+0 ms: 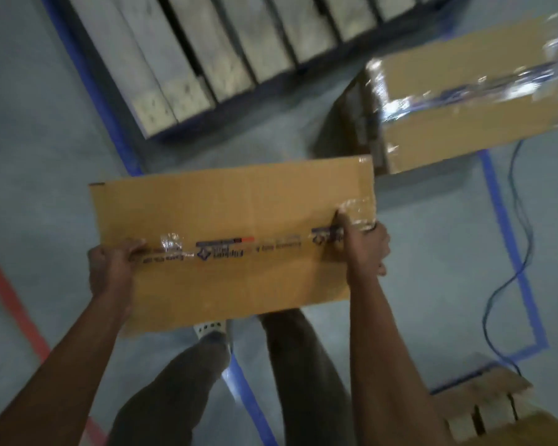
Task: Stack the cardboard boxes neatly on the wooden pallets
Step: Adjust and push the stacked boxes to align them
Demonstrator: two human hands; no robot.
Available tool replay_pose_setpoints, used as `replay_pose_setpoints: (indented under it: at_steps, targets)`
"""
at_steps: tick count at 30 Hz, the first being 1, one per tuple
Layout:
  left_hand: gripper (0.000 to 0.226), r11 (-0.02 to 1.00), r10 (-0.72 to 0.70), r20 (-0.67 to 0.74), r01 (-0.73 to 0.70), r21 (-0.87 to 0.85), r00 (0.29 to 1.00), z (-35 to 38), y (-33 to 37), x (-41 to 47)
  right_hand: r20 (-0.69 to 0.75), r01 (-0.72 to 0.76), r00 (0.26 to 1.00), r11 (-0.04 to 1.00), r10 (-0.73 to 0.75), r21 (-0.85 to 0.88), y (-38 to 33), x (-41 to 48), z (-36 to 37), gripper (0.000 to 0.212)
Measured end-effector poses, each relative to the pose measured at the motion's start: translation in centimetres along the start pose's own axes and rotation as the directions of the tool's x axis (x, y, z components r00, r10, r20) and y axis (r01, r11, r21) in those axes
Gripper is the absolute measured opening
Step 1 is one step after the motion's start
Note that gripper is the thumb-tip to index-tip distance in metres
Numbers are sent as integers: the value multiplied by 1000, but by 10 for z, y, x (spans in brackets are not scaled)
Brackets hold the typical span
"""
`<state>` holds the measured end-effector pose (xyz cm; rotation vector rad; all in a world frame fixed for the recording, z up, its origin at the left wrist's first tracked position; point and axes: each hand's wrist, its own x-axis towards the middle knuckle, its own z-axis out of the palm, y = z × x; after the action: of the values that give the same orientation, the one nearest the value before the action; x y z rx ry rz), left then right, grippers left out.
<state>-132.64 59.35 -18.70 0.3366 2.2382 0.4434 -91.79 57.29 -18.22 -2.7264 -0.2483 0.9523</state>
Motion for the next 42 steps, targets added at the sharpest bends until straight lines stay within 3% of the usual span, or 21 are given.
replay_pose_setpoints:
  at_steps: [6, 9, 12, 16, 22, 25, 28, 35, 39, 42]
  targets:
    - [72, 924, 221, 9, -212, 318, 975, -14, 159, -209, -145, -135, 978, 986, 149, 99, -18, -63, -212, 85]
    - [81, 882, 296, 136, -325, 341, 945, 4, 210, -298, -222, -158, 954, 968, 200, 193, -6, -85, -329, 78]
    - [103, 822, 413, 262, -480, 305, 872, 42, 246, -387, -268, -194, 922, 932, 280, 305, 22, -94, -438, 78]
    - [79, 673, 595, 382, -698, 244, 707, 76, 278, -539, -258, -257, 871, 836, 418, 485, 73, -101, -544, 86]
    - [94, 506, 632, 598, -847, 162, 492, 181, 302, -648, -264, -310, 764, 693, 589, 651, 142, -79, -624, 93]
    - [90, 397, 631, 661, -901, 174, 406, 253, 309, -718, -214, -360, 688, 582, 693, 729, 175, -51, -649, 94]
    - [84, 247, 623, 719, -950, 193, 308, 319, 309, -803, -122, -419, 599, 440, 791, 795, 204, -25, -678, 95]
    - [82, -165, 496, 868, -980, 114, 18, 443, 263, -1004, -1, -353, 367, 141, 930, 925, 273, -5, -759, 94]
    - [85, -254, 382, 918, -967, -7, -107, 516, 210, -1102, 96, -332, 281, 3, 955, 943, 328, 25, -807, 94]
    - [84, -250, 328, 935, -967, -52, -135, 574, 181, -1162, 121, -295, 268, -38, 956, 955, 379, 74, -846, 97]
